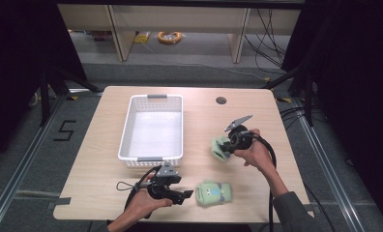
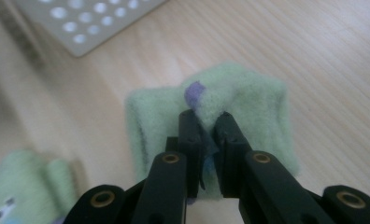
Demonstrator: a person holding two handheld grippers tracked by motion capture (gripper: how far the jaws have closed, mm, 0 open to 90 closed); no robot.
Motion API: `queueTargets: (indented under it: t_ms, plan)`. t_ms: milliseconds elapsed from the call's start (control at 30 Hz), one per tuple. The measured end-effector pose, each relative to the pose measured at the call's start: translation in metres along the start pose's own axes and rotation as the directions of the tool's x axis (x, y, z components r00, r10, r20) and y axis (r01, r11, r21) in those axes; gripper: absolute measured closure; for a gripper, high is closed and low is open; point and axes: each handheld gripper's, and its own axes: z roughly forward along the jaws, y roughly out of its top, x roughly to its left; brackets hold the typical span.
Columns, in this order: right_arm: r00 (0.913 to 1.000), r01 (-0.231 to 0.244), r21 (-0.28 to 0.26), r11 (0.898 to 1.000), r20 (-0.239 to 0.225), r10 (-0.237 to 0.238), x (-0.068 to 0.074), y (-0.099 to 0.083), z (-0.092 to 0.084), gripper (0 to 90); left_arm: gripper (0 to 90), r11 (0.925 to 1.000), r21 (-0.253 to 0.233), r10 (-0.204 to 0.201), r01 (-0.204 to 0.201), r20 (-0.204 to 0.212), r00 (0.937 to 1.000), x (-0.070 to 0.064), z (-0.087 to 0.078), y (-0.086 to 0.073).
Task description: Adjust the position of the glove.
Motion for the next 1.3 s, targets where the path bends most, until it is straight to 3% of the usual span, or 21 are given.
queueTargets:
  t_ms: [33,67,167,300,333,367,467,600,633,700,767,833,933,1000,1133,1233,1267,1300]
  plan:
    - [1.0,-0.007,0.005,1.0,-0.001,0.007,0.006,-0.001,-0.006,83.4,31.1,0.9998,-0.003,-0.018,0.018,-0.002,0.9998,0.0,0.001,0.0]
    - [0.9984,0.05,-0.03,0.998,-0.026,-0.051,0.013,-0.004,-0.013,83.5,31.0,0.9999,-0.001,-0.017,0.017,-0.004,0.9999,0.0,0.001,0.0]
    - [0.9963,0.059,-0.028,0.998,-0.061,-0.06,0.024,-0.007,-0.02,83.5,31.0,0.9999,-0.003,-0.012,0.012,-0.003,0.9999,0.001,0.0,0.0]
    - [0.9837,0.131,-0.052,0.99,-0.118,-0.136,0.043,-0.012,-0.028,83.4,31.1,0.9999,-0.006,-0.011,0.011,-0.012,0.9999,0.002,-0.001,0.001]
    - [0.9845,0.126,-0.036,0.991,-0.118,-0.13,0.047,-0.014,-0.032,83.4,31.1,0.9999,-0.009,-0.01,0.01,-0.008,0.9999,0.003,-0.001,0.001]
    - [0.9789,0.147,-0.048,0.988,-0.137,-0.152,0.05,-0.015,-0.032,83.4,31.1,0.9999,-0.01,-0.014,0.014,-0.008,0.9999,0.003,-0.001,0.001]
    - [0.9735,0.161,-0.064,0.985,-0.154,-0.169,0.061,-0.021,-0.034,83.4,31.1,1.0,-0.004,-0.008,0.008,-0.011,0.9999,0.004,-0.002,0.002]
    - [0.9651,0.192,-0.064,0.979,-0.169,-0.2,0.073,-0.029,-0.036,83.2,31.1,0.9994,-0.017,-0.03,0.03,-0.015,0.9994,0.004,-0.002,0.003]
    - [0.9585,0.209,-0.064,0.976,-0.185,-0.217,0.076,-0.03,-0.036,83.2,31.0,0.9996,-0.02,-0.018,0.018,-0.012,0.9998,0.005,-0.003,0.004]
    - [0.9546,0.225,-0.058,0.973,-0.187,-0.232,0.082,-0.033,-0.037,83.2,31.0,0.9996,-0.021,-0.018,0.018,-0.013,0.9998,0.005,-0.003,0.004]
    - [0.9453,0.254,-0.061,0.965,-0.195,-0.262,0.087,-0.035,-0.035,83.1,31.0,0.9997,-0.019,-0.018,0.017,-0.015,0.9997,0.005,-0.003,0.005]
    - [0.9478,0.247,-0.041,0.968,-0.198,-0.25,0.091,-0.038,-0.032,83.0,31.0,0.9994,-0.018,-0.028,0.028,-0.018,0.9994,0.004,-0.002,0.004]
    - [0.9355,0.293,-0.023,0.956,-0.199,-0.292,0.096,-0.043,-0.021,83.0,29.5,0.9998,-0.014,-0.017,0.017,-0.013,0.9998,0.004,-0.002,0.004]
    - [0.9341,0.3,-0.012,0.954,-0.199,-0.296,0.098,-0.045,-0.019,82.9,29.1,0.9996,-0.018,-0.021,0.02,-0.012,0.9997,0.003,-0.002,0.004]
    - [0.9158,0.35,0.002,0.937,-0.211,-0.342,0.106,-0.051,-0.009,82.3,26.0,0.9998,-0.015,-0.015,0.015,-0.01,0.9998,0.003,-0.002,0.005]
    - [0.9101,0.366,0.009,0.931,-0.213,-0.356,0.108,-0.052,-0.006,81.5,25.2,0.9996,-0.012,-0.025,0.025,-0.014,0.9996,0.003,-0.001,0.004]
    - [0.913,0.36,0.012,0.933,-0.211,-0.349,0.109,-0.053,-0.006,81.1,25.0,0.9993,-0.011,-0.035,0.035,-0.009,0.9993,0.002,0.0,0.004]
    - [0.911,0.364,0.012,0.932,-0.214,-0.353,0.109,-0.054,-0.004,80.6,24.7,0.9997,-0.011,-0.022,0.022,-0.01,0.9997,0.003,0.0,0.004]
